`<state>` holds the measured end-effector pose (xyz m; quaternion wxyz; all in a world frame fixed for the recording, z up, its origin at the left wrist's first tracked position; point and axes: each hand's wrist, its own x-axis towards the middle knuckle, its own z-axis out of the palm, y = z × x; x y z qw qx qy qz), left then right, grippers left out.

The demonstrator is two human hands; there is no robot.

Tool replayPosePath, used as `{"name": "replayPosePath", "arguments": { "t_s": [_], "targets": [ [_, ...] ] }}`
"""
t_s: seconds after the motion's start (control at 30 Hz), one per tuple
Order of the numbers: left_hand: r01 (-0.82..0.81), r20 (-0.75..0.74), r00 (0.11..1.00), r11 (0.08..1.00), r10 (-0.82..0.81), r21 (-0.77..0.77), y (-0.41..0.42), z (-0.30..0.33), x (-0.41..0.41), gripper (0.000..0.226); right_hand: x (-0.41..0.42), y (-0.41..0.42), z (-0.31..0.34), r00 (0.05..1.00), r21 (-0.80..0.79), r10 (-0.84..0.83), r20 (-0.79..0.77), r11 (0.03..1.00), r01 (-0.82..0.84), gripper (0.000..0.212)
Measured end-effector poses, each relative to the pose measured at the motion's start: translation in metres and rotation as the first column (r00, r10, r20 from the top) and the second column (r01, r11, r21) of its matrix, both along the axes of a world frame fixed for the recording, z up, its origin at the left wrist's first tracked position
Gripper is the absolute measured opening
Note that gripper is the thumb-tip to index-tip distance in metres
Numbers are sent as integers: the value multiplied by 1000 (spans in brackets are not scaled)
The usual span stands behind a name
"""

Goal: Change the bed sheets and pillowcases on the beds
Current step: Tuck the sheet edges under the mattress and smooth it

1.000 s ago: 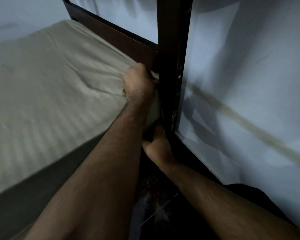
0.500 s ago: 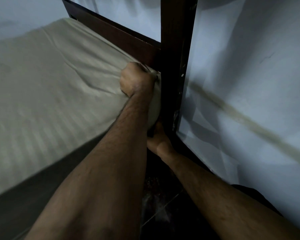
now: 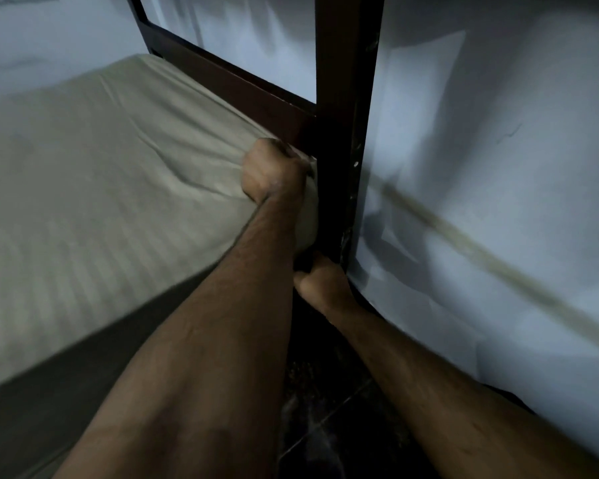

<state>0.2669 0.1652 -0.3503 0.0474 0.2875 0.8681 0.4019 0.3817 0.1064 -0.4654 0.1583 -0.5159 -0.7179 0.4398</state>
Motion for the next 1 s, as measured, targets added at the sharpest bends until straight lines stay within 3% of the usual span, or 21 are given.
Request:
{"name": "replayPosePath", "arguments": {
  "t_s": [0.13, 0.23, 0.4, 0.47, 0.53, 0.7, 0.83, 0.93, 1.0],
  "targets": [
    [241, -201, 939, 952, -277, -189, -3, 2, 2, 24, 4, 6, 3, 992, 100, 63, 109, 992, -74, 51],
    [434, -265, 775, 788, -574, -438, -4, -3, -1, 38, 5, 7, 5, 965, 159, 117, 236, 975, -157, 50],
    [464, -228, 629, 593, -744, -658, 1, -2, -19, 67, 4, 3, 4, 935, 196, 155, 318, 955, -224, 50],
    [449, -209, 607, 548, -767, -706, -2, 1, -18, 60, 5, 2, 5, 929, 190, 159, 335, 954, -232, 55],
    [475, -206, 619, 570, -758, -671, -6, 2, -17, 49, 5, 3, 7, 923, 185, 173, 343, 951, -247, 56],
    [544, -288, 690, 738, -664, -399, -36, -2, -4, 44, 6, -6, 15, 917, 270, 138, 375, 929, -251, 36],
    [616, -278, 684, 738, -674, -274, -59, -10, -8, 44, 10, -12, 34, 910, 405, 15, 415, 892, -200, 24],
    [643, -181, 730, 752, -659, -145, -89, -6, -15, 49, 14, -15, 52, 939, 540, -30, 341, 824, -170, 23],
    [537, -247, 797, 834, -551, -128, -107, -8, -21, 45, 9, -17, 66, 968, 659, -44, 248, 740, -135, 24]
  ]
}}
